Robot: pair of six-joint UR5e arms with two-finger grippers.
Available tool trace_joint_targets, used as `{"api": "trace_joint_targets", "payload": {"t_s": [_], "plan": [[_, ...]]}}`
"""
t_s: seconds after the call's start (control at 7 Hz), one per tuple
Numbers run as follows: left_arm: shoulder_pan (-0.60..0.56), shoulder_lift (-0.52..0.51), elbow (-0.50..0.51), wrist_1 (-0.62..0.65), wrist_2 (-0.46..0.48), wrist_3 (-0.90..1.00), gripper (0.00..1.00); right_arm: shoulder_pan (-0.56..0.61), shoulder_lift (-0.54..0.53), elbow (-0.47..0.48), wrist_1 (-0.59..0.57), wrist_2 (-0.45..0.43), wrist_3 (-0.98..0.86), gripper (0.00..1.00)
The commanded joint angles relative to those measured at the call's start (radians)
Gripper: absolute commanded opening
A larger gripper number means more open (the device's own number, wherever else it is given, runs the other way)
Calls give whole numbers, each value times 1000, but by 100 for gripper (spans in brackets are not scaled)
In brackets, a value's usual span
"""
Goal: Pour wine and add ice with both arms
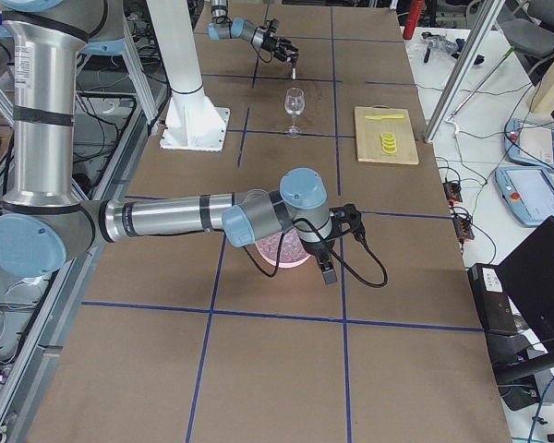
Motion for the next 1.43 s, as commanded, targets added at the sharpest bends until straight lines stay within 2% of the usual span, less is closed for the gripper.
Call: {"api": "trace_joint_targets", "payload": {"t_s": [0.0,0.57,1.0,1.29], "plan": [[12,-13,46,0,2,-24,100,0,0,-1,0,0,0,100],[18,-59,129,-10,2,-36,99,0,0,-1,0,0,0,100],[18,-59,133,-13,2,-44,62,0,0,1,0,0,0,100],[23,-59,134,-13,2,-44,51,0,0,-1,0,0,0,100]]}}
